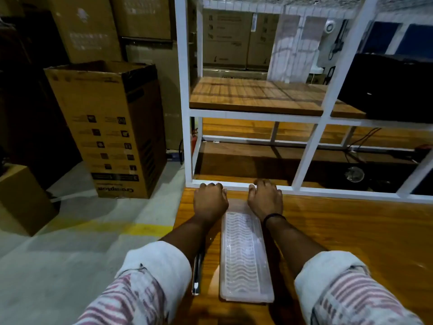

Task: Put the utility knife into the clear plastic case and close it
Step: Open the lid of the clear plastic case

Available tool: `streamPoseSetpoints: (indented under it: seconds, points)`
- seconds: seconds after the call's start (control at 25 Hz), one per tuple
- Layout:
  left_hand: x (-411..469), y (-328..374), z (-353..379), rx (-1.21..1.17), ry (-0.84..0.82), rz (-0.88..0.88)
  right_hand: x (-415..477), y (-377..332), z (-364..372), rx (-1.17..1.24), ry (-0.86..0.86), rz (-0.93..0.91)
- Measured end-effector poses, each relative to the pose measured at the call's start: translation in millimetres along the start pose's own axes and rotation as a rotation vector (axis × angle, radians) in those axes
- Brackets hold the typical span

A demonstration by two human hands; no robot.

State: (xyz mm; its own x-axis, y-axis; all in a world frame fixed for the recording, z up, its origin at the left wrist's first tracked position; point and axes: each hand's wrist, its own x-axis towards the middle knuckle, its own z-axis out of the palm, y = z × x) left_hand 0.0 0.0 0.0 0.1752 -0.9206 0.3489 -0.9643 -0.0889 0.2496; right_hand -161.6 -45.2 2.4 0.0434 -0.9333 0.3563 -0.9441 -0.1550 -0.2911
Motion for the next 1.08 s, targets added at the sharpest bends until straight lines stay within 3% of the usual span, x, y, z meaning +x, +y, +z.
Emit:
streamPoseSetpoints:
  seconds: [0.24, 0.36, 1.08]
  points:
    - [-13, 6, 27, -0.130, -0.180, -0.142, -11, 13, 27, 0.072, -0.130, 0.185]
    - [-8, 4, 33, -0.221, -0.183, -0.164, -9, 11, 33, 0.126, -0.118, 0.223]
    - [-8, 1, 42, -0.331, -0.161, -0.174, -10, 11, 36, 0.028, -0.017, 0.114]
